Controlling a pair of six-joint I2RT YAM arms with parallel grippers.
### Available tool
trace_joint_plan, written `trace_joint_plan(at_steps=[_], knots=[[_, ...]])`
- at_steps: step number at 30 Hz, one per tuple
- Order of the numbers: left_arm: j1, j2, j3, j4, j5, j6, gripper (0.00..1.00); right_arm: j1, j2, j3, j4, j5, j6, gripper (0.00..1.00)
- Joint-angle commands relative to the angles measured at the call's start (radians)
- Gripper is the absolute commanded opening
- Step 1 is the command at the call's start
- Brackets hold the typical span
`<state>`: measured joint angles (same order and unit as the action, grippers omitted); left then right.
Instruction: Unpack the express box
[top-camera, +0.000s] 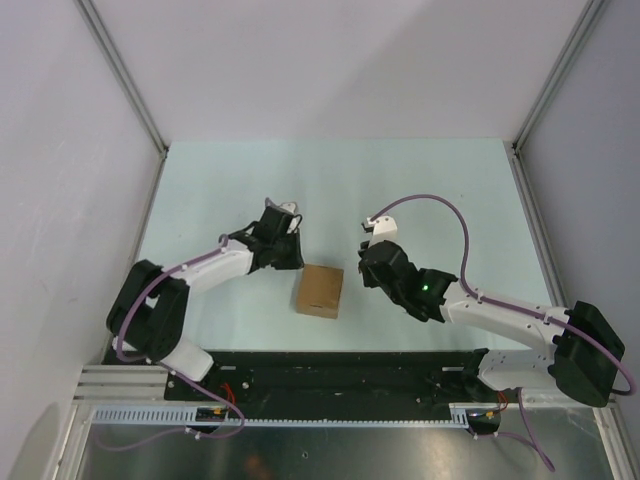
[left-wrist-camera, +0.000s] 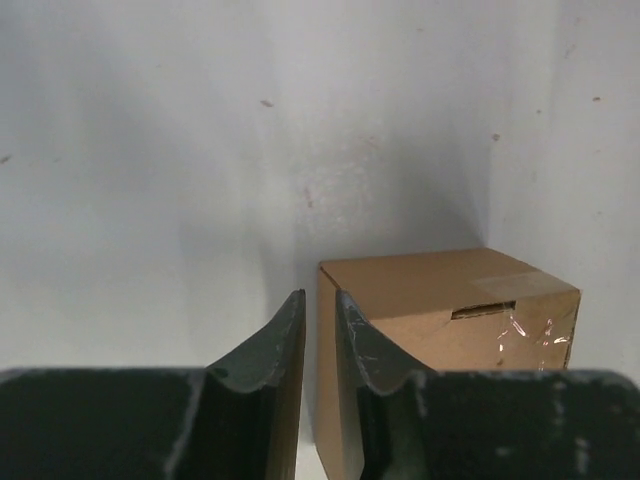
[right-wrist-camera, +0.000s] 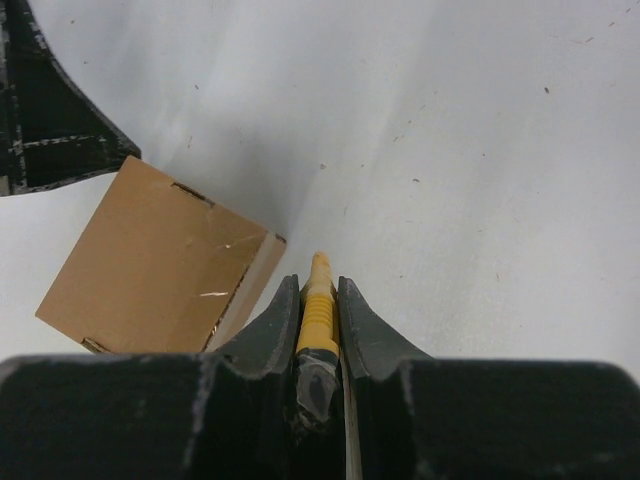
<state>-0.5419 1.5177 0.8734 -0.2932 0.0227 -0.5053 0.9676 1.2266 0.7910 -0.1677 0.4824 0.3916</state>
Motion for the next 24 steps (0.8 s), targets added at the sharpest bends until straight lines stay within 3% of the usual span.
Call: trace_joint_plan(at_steps=[1,6,12,17,21,24], knots=[[-0.001,0.064,0.088,0.065,0.114,0.065,0.22,0.008,-0.032,-0.001,-0.009,0.039,0.016,0.00],[-0.004,0.153,0.186,0.072,0.084,0.137,0.27,0.016,-0.090,0.005,-0.004,0.038,-0.011,0.00],[0.045,0.150,0.283,0.069,0.095,0.140,0.37,0.017,-0.144,0.036,-0.029,0.006,-0.042,0.00],[0.079,0.018,0.187,0.026,0.069,0.102,0.52,0.029,-0.174,0.036,-0.013,-0.148,-0.100,0.00],[0.079,-0.120,0.073,-0.035,0.097,0.061,0.64,0.048,-0.174,0.036,-0.039,-0.145,-0.091,0.00],[0.077,-0.261,-0.051,-0.041,0.146,0.028,0.65,0.052,-0.161,0.036,-0.046,-0.130,-0.088,0.00]])
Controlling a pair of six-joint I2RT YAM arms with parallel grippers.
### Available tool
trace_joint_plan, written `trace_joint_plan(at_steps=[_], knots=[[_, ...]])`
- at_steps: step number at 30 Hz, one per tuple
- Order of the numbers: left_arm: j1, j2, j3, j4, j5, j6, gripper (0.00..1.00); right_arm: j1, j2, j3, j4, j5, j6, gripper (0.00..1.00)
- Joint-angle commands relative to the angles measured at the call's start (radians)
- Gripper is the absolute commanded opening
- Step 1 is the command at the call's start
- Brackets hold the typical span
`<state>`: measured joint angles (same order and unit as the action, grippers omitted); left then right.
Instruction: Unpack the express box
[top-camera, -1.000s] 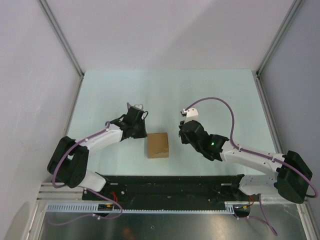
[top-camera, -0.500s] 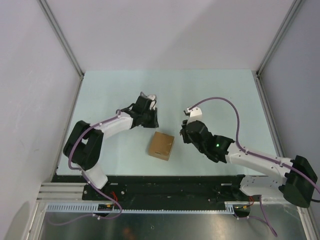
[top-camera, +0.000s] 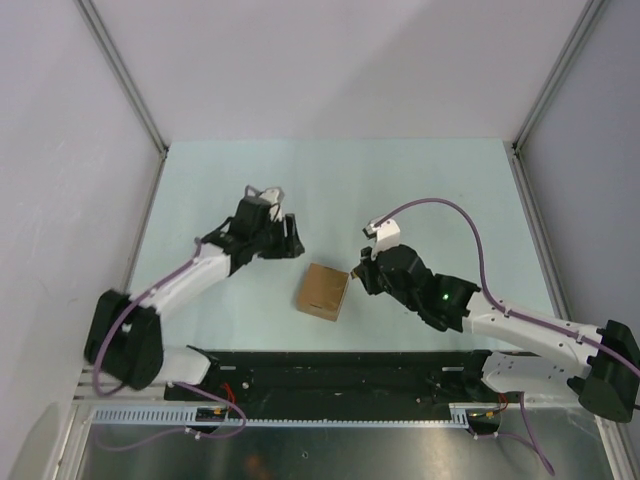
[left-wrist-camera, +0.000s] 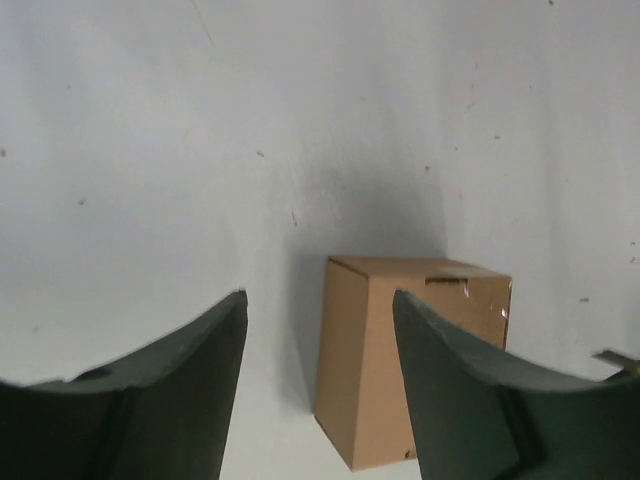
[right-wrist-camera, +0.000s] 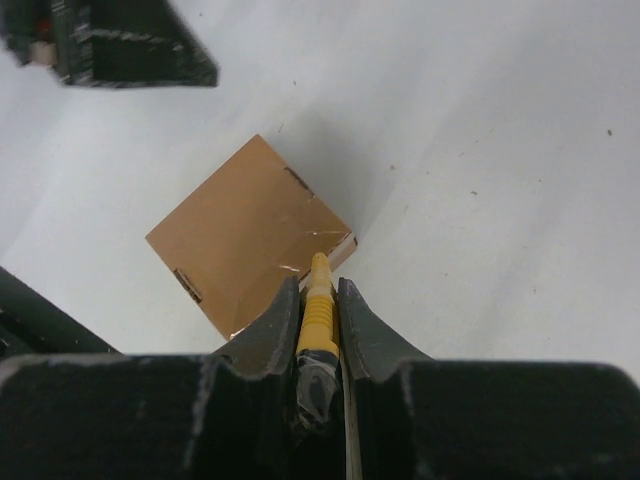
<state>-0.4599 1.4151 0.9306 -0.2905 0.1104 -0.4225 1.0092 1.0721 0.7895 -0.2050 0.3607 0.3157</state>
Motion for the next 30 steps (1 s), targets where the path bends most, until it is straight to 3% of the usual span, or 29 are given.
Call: trace_joint_plan(at_steps=[1,5,11,14,17,22,30], knots=[[-0.005,-0.189,-0.165,-0.045,0.075,-0.062,0.64,0.014,-0.001,0.037,-0.008,-0.011,-0.013,0.00],[-0.036,-0.320,-0.268,-0.042,0.126,-0.081,0.57,0.014,0.026,0.037,0.015,-0.019,-0.009,0.00],[-0.066,-0.343,-0.328,-0.044,0.095,-0.114,0.48,0.014,0.045,0.037,0.001,0.024,0.040,0.00],[-0.077,-0.340,-0.306,-0.041,0.072,-0.122,0.54,0.011,0.049,0.036,-0.026,0.069,0.072,0.00],[-0.083,-0.302,-0.260,-0.032,0.074,-0.107,0.65,0.005,0.054,0.037,-0.050,0.095,0.109,0.00],[-0.092,-0.213,-0.199,-0.006,0.127,-0.085,0.68,-0.011,0.081,0.030,-0.050,0.101,0.132,0.00],[-0.100,-0.094,-0.176,0.010,0.126,-0.087,0.49,-0.041,0.158,0.010,-0.050,0.029,0.233,0.00]])
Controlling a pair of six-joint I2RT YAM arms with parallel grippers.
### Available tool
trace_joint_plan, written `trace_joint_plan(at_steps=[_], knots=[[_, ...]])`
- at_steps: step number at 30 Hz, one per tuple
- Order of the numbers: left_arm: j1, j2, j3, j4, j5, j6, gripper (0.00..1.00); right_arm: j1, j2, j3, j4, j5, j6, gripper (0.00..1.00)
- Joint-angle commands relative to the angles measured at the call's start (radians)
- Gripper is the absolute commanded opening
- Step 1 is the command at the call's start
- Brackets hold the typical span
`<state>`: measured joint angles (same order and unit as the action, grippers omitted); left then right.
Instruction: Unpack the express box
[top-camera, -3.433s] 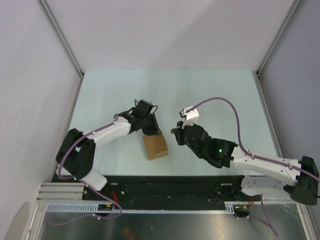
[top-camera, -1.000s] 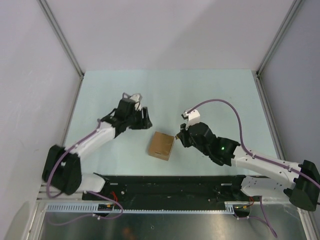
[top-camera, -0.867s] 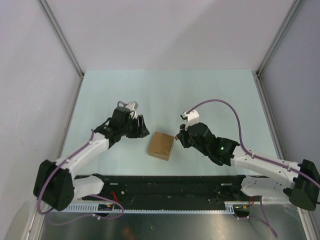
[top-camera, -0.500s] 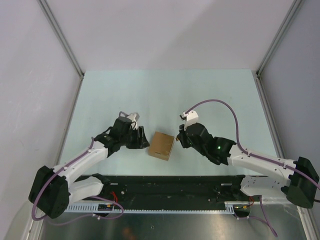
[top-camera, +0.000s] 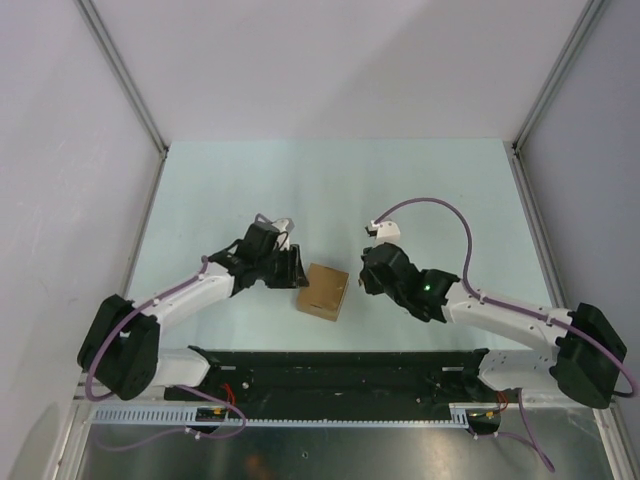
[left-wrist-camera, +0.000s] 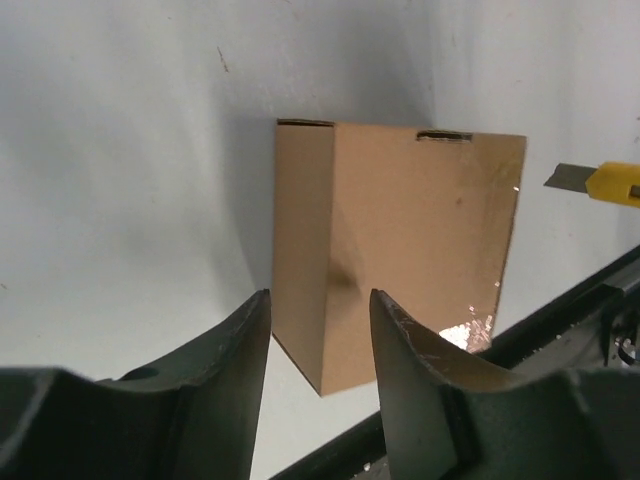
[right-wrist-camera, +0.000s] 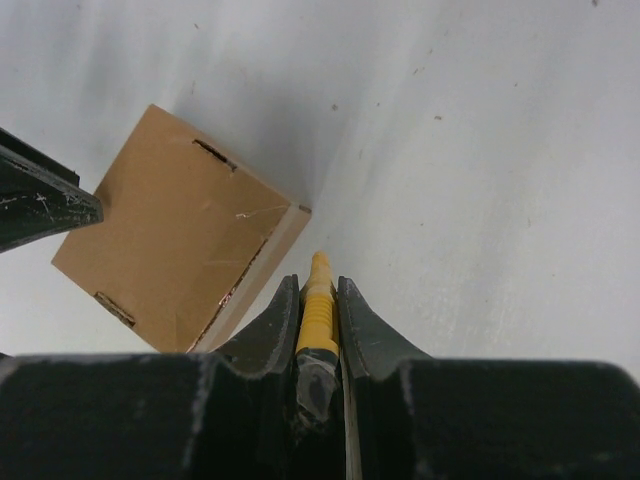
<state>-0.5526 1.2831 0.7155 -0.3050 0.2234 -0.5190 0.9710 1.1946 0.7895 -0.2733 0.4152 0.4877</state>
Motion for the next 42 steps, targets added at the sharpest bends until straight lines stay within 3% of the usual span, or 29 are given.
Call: trace_joint_plan(at_steps=[1,8,13,21,30,42], knots=[[-0.007,0.045,0.036,0.024,0.005,0.011,0.49,-0.003,0.043,0.010,0.025,-0.039,0.058,0.00],[-0.007,0.148,0.033,-0.009,-0.010,-0.033,0.37,-0.011,0.088,0.010,0.052,-0.069,0.042,0.00],[-0.006,0.170,0.027,-0.062,-0.099,-0.053,0.26,-0.015,0.111,0.010,0.071,-0.092,0.029,0.00],[0.023,0.206,0.018,-0.144,-0.174,-0.055,0.22,-0.018,0.102,0.010,0.094,-0.089,0.017,0.00],[0.138,0.193,-0.007,-0.166,-0.150,-0.030,0.20,-0.018,0.091,0.010,0.059,-0.033,0.020,0.00],[0.148,0.226,0.033,-0.178,-0.116,-0.027,0.19,-0.018,0.100,0.011,0.100,-0.038,0.017,0.00]])
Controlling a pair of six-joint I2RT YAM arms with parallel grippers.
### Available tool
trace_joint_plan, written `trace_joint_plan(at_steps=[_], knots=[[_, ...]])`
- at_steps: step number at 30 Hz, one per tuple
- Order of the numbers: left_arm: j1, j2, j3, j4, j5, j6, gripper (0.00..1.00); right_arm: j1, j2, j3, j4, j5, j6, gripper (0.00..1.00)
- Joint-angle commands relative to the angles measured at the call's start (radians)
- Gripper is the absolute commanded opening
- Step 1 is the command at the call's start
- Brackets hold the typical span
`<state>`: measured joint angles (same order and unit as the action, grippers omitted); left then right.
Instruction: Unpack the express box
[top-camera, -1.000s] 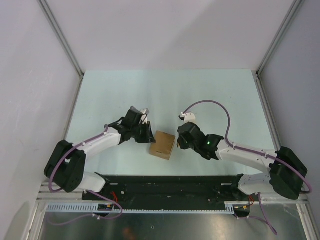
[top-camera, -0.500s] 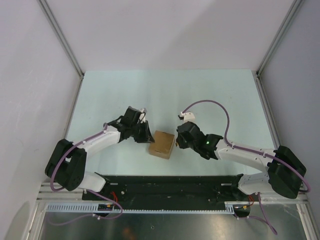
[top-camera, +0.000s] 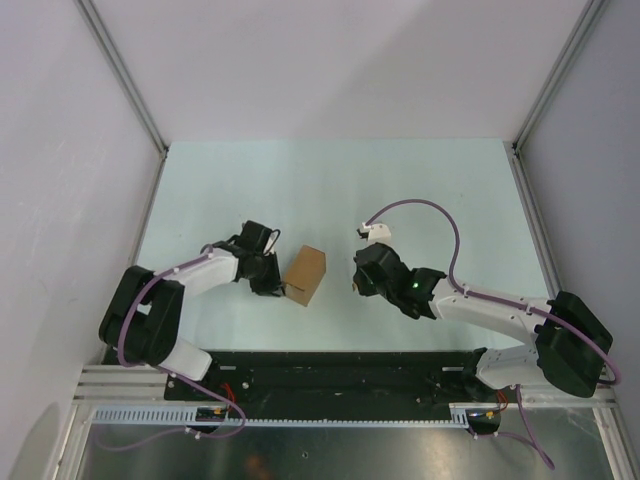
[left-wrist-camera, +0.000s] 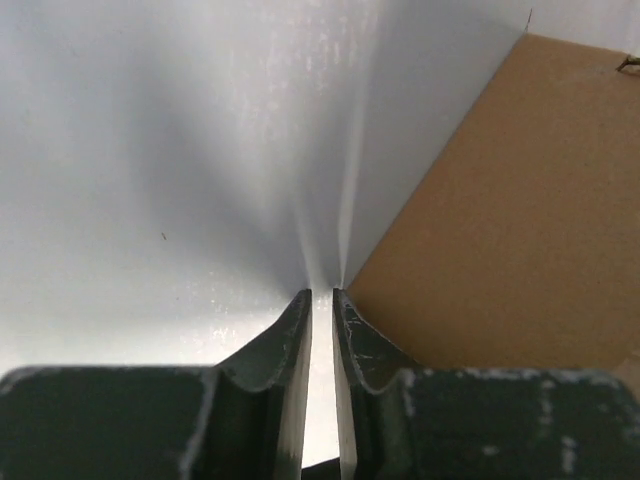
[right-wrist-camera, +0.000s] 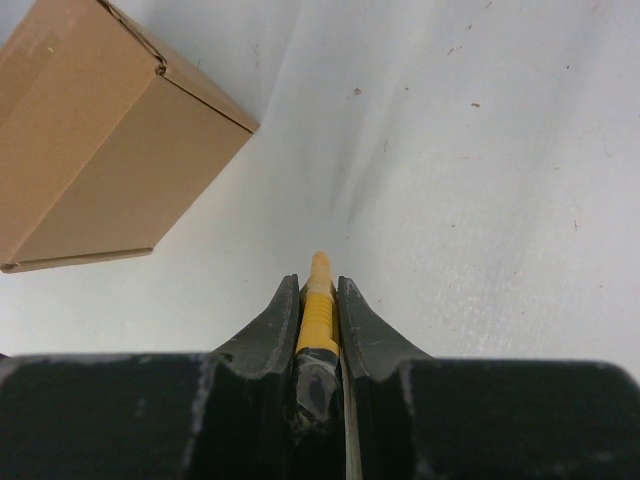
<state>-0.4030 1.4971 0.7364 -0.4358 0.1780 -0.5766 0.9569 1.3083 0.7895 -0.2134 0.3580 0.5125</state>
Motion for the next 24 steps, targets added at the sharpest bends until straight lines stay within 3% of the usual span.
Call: trace_joint_plan(at_steps=[1,11,24], knots=[[-0.002,0.009,0.017,-0.046,-0.075,0.035,0.19,-0.001,-0.014,0.011,0.042,0.016,-0.009,0.00],[0.049,-0.083,0.066,-0.095,-0.164,0.049,0.21,0.002,-0.029,0.010,0.043,0.009,-0.028,0.00],[0.053,0.054,0.028,0.078,0.142,-0.088,0.18,0.023,-0.032,0.010,0.039,0.025,-0.026,0.00]])
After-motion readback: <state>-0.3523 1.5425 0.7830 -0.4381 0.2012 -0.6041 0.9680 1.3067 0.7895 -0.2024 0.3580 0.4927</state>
